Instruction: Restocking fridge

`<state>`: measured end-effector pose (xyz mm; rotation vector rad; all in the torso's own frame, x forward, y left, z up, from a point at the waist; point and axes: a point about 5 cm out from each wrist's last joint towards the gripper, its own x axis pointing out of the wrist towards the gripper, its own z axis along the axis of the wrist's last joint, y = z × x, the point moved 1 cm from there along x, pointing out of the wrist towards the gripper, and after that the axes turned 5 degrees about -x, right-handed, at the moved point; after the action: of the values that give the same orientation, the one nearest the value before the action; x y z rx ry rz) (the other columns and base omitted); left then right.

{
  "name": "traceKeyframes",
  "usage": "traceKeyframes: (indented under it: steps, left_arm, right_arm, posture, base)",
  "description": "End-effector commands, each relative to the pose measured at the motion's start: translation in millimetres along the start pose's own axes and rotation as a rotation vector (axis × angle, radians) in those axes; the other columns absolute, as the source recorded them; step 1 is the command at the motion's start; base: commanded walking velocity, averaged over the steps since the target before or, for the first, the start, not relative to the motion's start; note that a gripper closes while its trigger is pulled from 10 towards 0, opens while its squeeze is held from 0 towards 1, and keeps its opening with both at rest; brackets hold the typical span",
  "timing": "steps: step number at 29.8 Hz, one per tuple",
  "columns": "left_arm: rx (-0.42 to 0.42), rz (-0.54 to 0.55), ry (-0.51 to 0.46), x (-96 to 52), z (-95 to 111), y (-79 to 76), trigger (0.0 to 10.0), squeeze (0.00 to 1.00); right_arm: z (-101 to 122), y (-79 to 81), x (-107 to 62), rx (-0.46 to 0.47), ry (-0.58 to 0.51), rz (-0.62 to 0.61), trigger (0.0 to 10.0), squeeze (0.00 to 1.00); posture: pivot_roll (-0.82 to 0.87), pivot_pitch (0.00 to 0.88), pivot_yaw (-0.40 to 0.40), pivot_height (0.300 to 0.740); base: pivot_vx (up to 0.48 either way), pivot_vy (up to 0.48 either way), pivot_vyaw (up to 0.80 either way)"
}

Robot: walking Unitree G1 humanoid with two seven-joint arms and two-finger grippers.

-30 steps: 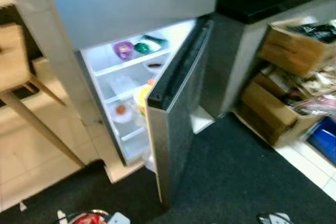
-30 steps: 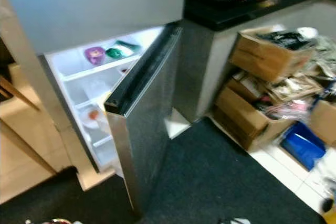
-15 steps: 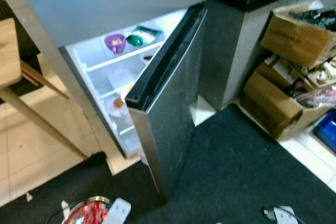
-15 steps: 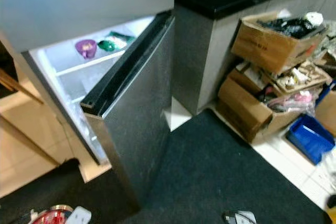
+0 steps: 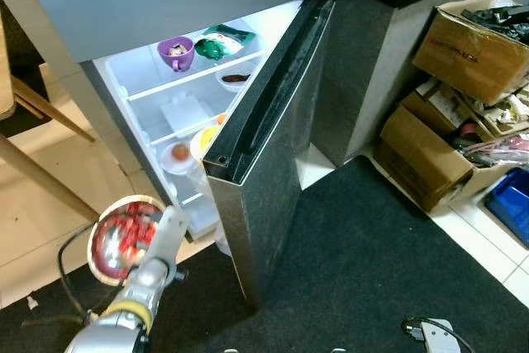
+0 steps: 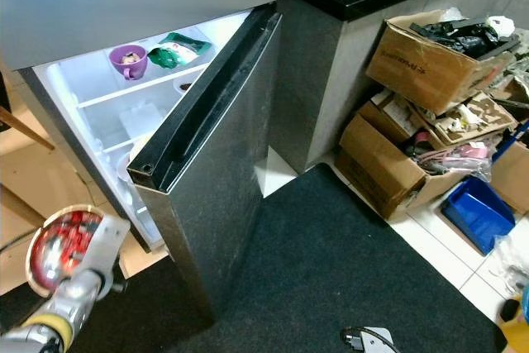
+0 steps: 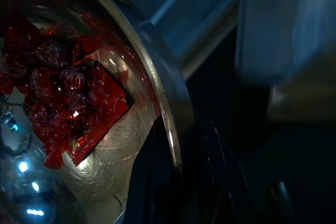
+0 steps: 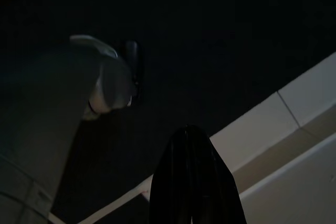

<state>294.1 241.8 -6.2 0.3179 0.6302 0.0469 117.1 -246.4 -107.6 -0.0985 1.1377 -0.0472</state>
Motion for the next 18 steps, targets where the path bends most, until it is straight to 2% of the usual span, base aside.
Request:
traceKeyframes:
  steps: [1, 2, 3, 4, 6, 7, 9, 11, 15, 16, 18]
  left_arm:
    - [0.056, -0.007, -0.083, 3.3, 26.8, 8.6, 10.0, 0.0]
    - [0.071, -0.019, -0.118, 4.9, 40.1, 7.9, 10.0, 0.0]
    - [0.071, -0.019, -0.118, 4.9, 40.1, 7.9, 10.0, 0.0]
    - [0.082, -0.032, -0.146, 5.9, 50.5, 6.7, 10.0, 0.0]
    - [0.106, -0.076, -0.196, 7.0, 69.5, 0.8, 10.0, 0.0]
    - [0.127, -0.126, -0.229, 7.1, 81.0, -7.9, 10.0, 0.0]
    - [0.141, -0.16, -0.25, 6.8, 88.3, -13.8, 10.0, 0.0]
    - [0.174, -0.251, -0.286, 5.4, 98.6, -32.1, 10.0, 0.0]
    - [0.188, -0.306, -0.3, 4.1, 101.8, -43.0, 10.0, 0.0]
    - [0.257, -0.479, -0.276, -1.2, 90.2, -80.1, 10.0, 0.0]
    - [0.299, -0.582, -0.263, -6.2, 82.2, -101.6, 10.0, 0.0]
  right_arm:
    - [-6.2, 1.7, -0.8, 0.002, 0.014, 0.003, 10.0, 0.0]
    - [-7.0, 1.8, -0.9, 0.003, 0.015, 0.002, 10.0, 0.0]
    - [-7.0, 1.8, -0.9, 0.003, 0.015, 0.002, 10.0, 0.0]
    - [-7.7, 1.9, -1.0, 0.005, 0.016, 0.002, 10.0, 0.0]
    - [-9.3, 2.0, -1.3, 0.008, 0.019, 0.001, 10.0, 0.0]
    - [-10.3, 2.1, -1.4, 0.01, 0.02, 0.0, 10.0, 0.0]
    - [-10.8, 2.3, -1.5, 0.011, 0.021, -0.001, 10.0, 0.0]
    - [-11.7, 2.8, -1.6, 0.014, 0.023, -0.001, 10.0, 0.0]
    - [-12.1, 3.1, -1.6, 0.016, 0.023, -0.002, 10.0, 0.0]
    - [-12.0, 3.6, -1.5, 0.016, 0.022, -0.002, 10.0, 0.0]
    - [-11.7, 3.5, -1.5, 0.017, 0.021, -0.002, 10.0, 0.0]
  posture:
    - [-0.04, 0.061, 0.022, 0.74]
    - [-0.04, 0.061, 0.024, 0.74]
    - [-0.04, 0.061, 0.024, 0.74]
    - [-0.04, 0.06, 0.028, 0.74]
    - [-0.05, 0.059, 0.032, 0.74]
    - [-0.05, 0.058, 0.036, 0.74]
    - [-0.05, 0.058, 0.036, 0.74]
    - [-0.05, 0.055, 0.042, 0.74]
    - [-0.05, 0.055, 0.042, 0.74]
    - [-0.06, 0.048, 0.047, 0.74]
    - [-0.06, 0.049, 0.047, 0.74]
  base:
    - [0.0, 0.0, 0.0]
    - [0.0, 0.0, 0.0]
    - [0.0, 0.0, 0.0]
    - [0.0, 0.0, 0.0]
    - [0.0, 0.0, 0.0]
    - [0.0, 0.0, 0.0]
    - [0.0, 0.0, 0.0]
    - [0.0, 0.0, 0.0]
    - [0.0, 0.0, 0.0]
    - [0.0, 0.0, 0.0]
    - [0.0, 0.0, 0.0]
